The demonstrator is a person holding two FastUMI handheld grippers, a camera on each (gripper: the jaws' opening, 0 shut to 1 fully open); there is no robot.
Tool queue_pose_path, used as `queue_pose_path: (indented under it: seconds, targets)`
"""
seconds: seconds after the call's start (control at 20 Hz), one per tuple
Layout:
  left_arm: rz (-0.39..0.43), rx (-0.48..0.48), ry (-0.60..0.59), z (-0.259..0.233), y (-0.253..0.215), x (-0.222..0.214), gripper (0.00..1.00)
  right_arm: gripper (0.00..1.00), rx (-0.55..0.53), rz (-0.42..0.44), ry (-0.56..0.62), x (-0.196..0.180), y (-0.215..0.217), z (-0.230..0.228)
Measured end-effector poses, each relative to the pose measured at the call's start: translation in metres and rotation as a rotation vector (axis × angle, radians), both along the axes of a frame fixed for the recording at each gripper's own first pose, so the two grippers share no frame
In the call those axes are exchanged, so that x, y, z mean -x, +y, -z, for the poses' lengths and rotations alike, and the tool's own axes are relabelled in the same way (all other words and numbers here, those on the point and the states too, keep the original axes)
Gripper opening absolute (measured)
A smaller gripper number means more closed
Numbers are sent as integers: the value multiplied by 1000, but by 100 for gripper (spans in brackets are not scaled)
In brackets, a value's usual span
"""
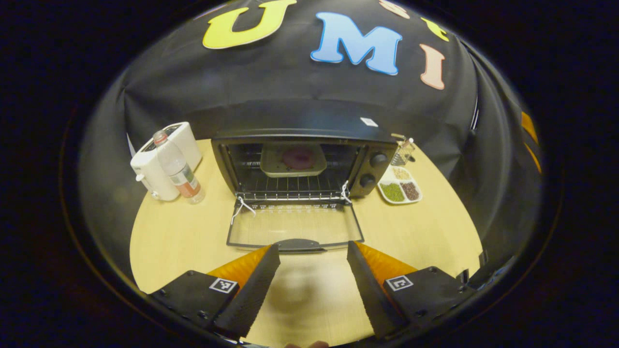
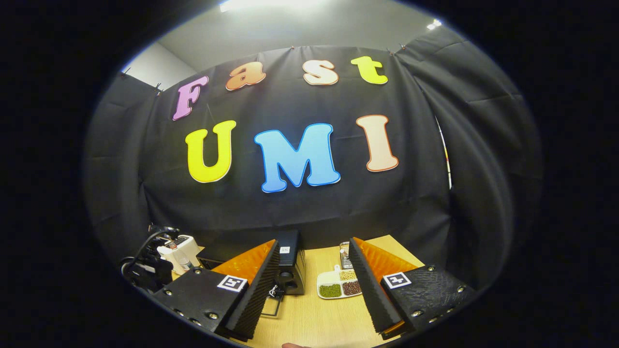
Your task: Open the electric oven with the left hand, put the food in, and close the electric oven.
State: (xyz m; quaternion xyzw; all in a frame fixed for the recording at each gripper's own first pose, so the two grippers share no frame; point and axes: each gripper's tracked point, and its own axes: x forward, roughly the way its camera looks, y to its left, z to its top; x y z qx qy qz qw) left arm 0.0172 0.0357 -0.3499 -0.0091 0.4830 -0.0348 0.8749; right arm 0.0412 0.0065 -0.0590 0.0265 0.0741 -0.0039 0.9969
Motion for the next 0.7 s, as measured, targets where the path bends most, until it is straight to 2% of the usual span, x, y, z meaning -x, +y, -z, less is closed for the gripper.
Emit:
queue_pose_path:
  seconds: [0.3,0.7]
  targets:
    - [34,-47,131,46,2,9,96,87,-5,33,21,-6,-21,11]
    - [3,-58,269,101,9,1,96,87,-6,82,43,-10,-50,21]
